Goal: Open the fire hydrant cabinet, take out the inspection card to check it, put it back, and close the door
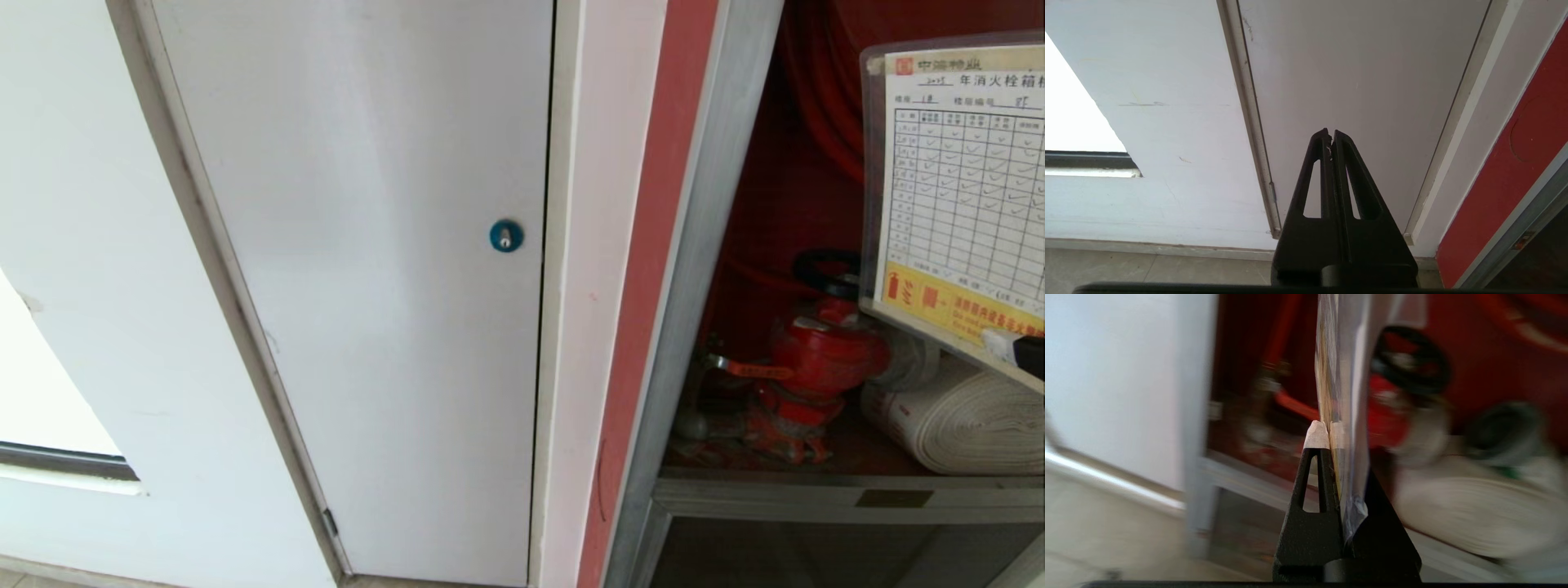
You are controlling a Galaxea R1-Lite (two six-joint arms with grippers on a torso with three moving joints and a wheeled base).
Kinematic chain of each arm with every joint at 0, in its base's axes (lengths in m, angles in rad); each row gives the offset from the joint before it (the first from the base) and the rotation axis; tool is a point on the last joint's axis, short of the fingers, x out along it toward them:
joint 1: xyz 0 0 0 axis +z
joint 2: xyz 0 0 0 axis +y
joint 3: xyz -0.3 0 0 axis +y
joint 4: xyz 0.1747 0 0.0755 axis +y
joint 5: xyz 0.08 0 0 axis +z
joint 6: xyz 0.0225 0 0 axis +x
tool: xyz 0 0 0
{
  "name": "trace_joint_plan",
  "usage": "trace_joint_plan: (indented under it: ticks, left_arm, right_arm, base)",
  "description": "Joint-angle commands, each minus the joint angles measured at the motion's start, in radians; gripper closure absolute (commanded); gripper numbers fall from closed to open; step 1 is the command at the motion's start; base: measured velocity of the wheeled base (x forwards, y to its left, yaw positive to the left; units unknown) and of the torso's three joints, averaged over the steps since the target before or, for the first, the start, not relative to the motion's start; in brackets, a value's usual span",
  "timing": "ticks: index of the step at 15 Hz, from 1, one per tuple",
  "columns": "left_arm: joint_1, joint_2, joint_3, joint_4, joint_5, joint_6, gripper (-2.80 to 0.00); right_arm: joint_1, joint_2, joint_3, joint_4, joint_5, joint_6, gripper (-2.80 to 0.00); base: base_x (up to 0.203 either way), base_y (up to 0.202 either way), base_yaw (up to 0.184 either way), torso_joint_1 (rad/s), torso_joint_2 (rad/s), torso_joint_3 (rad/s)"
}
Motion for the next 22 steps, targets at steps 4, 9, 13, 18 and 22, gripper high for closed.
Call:
trace_joint_plan:
  ticks: [4, 9, 13, 18, 22]
  left_arm:
    - [0.0, 0.001, 0.006, 0.0, 0.0, 0.0, 0.0]
    - [0.0, 0.001, 0.006, 0.0, 0.0, 0.0, 0.0]
    - [0.0, 0.001, 0.008, 0.0, 0.0, -0.001, 0.0]
    - [0.0, 0.001, 0.008, 0.0, 0.0, 0.0, 0.0]
    - [0.0, 0.001, 0.006, 0.0, 0.0, -0.001, 0.0]
  right_arm:
    - [-0.089, 0.026, -0.032, -0.006, -0.153, -0.259, 0.0]
    - [-0.353, 0.101, -0.061, -0.096, -0.154, -0.612, 0.0]
    - [-0.484, 0.144, -0.07, -0.111, -0.063, -0.816, 0.0]
    - [-0.671, 0.233, -0.127, -0.125, 0.153, -0.991, 0.0]
    - [-0.816, 0.314, -0.177, -0.182, 0.359, -1.142, 0.0]
  base:
    - [0.0, 0.0, 0.0, 0.0, 0.0, 0.0]
    - [0.0, 0.0, 0.0, 0.0, 0.0, 0.0]
    - [0.0, 0.0, 0.0, 0.0, 0.0, 0.0]
    - [0.0, 0.0, 0.0, 0.0, 0.0, 0.0]
    - [0.0, 0.0, 0.0, 0.0, 0.0, 0.0]
